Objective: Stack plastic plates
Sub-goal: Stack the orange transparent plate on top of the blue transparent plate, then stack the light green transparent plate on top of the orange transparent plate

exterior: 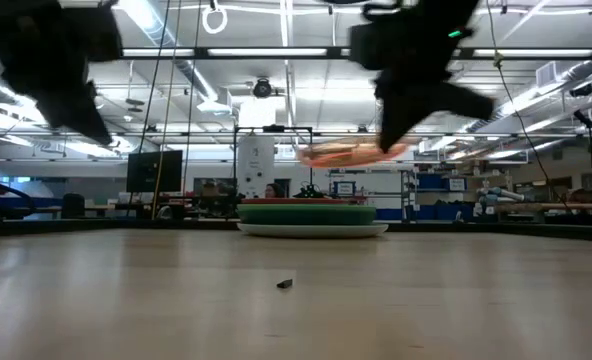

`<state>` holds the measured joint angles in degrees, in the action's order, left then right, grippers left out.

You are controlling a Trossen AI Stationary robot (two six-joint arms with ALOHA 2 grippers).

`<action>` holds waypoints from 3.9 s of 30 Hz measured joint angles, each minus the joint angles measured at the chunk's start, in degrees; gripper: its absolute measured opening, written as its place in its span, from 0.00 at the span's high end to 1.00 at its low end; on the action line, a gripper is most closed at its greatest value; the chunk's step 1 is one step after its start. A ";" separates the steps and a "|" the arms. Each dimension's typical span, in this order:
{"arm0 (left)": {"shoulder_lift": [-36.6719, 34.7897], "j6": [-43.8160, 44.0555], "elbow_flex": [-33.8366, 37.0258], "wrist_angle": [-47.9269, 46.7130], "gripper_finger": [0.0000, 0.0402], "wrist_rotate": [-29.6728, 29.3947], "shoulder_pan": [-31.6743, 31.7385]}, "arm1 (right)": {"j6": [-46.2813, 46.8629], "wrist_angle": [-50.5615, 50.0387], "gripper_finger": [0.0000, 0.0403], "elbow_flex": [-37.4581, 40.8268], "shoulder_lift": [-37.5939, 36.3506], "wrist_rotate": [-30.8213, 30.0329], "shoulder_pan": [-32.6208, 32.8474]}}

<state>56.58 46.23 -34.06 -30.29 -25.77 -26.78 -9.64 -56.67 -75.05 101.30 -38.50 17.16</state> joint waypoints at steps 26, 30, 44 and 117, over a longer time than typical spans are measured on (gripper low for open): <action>-6.04 -7.25 -5.41 -13.87 0.50 16.95 7.70 | -38.76 36.20 0.99 -0.48 8.28 19.21 -30.61; -6.02 -9.49 -9.13 -16.69 0.50 17.45 7.62 | -37.50 36.12 0.98 -1.50 10.24 14.41 -30.63; -5.97 -2.46 -10.34 -17.32 0.52 22.90 4.17 | -33.91 40.19 0.65 -1.55 9.97 11.26 -29.81; 29.64 4.57 -8.22 -2.45 0.25 29.22 -15.42 | 7.01 43.19 0.49 -1.60 3.82 3.65 20.34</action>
<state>86.23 50.79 -42.29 -32.74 3.45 -42.20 -2.63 -13.48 -76.64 105.12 -34.85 37.50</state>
